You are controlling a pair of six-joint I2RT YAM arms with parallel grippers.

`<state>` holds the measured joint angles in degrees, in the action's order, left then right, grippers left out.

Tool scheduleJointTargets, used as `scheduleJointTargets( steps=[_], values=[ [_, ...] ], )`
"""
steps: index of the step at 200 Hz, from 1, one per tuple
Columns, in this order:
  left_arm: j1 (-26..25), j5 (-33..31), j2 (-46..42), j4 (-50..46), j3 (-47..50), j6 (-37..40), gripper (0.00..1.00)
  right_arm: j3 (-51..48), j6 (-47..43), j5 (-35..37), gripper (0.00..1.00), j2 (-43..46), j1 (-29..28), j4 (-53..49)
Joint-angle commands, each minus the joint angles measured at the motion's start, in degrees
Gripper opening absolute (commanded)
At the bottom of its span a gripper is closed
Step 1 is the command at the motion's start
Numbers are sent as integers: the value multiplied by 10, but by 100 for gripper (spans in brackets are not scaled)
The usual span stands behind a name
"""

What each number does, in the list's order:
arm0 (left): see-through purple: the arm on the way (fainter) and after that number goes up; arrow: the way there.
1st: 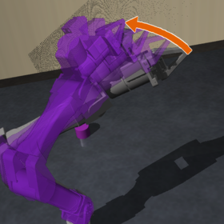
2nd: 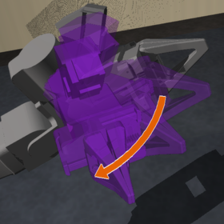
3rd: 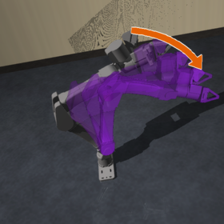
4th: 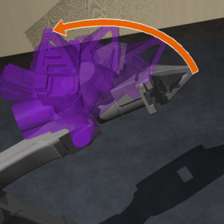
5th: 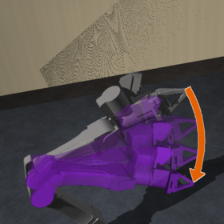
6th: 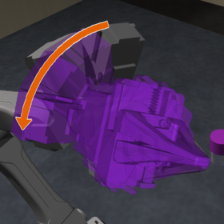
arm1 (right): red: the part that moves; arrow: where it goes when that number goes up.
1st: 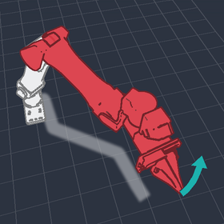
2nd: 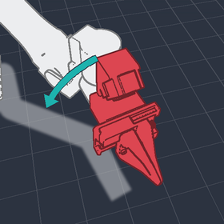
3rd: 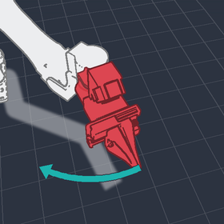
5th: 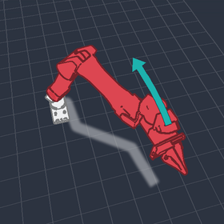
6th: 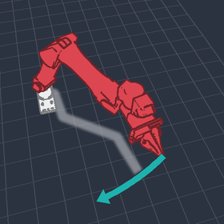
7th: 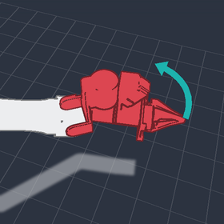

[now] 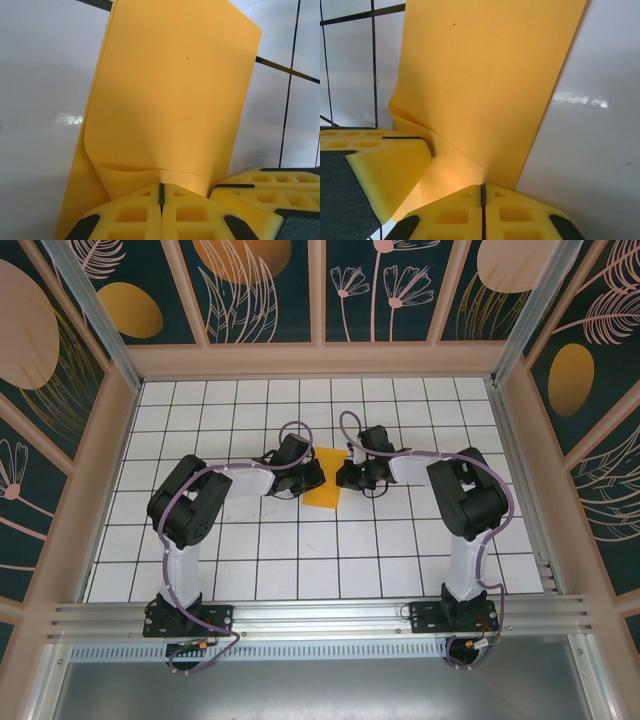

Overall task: Fold a paper plane with a square sheet of paper (pick it up from the middle)
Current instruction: Fold the triangle a second time at the center of the table.

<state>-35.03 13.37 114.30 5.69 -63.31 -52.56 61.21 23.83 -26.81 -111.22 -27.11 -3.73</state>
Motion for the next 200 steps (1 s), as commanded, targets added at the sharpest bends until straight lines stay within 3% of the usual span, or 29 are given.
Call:
scheduleJointTargets(
  steps=[1, 77, 135, 200],
  values=[
    [6, -31, 2, -26, 15, 5, 8, 3, -17, 68, 8, -39, -1, -51],
    [6, -7, 19, -10, 29, -9, 7, 17, 7, -11, 11, 50, -10, -9],
    [6, -5, 22, -10, 32, -12, 7, -50, 28, 21, 10, 92, -68, -16],
    [6, -2, 23, -4, 33, -14, 7, -33, 39, 62, 9, 69, -94, -46]
  ],
)
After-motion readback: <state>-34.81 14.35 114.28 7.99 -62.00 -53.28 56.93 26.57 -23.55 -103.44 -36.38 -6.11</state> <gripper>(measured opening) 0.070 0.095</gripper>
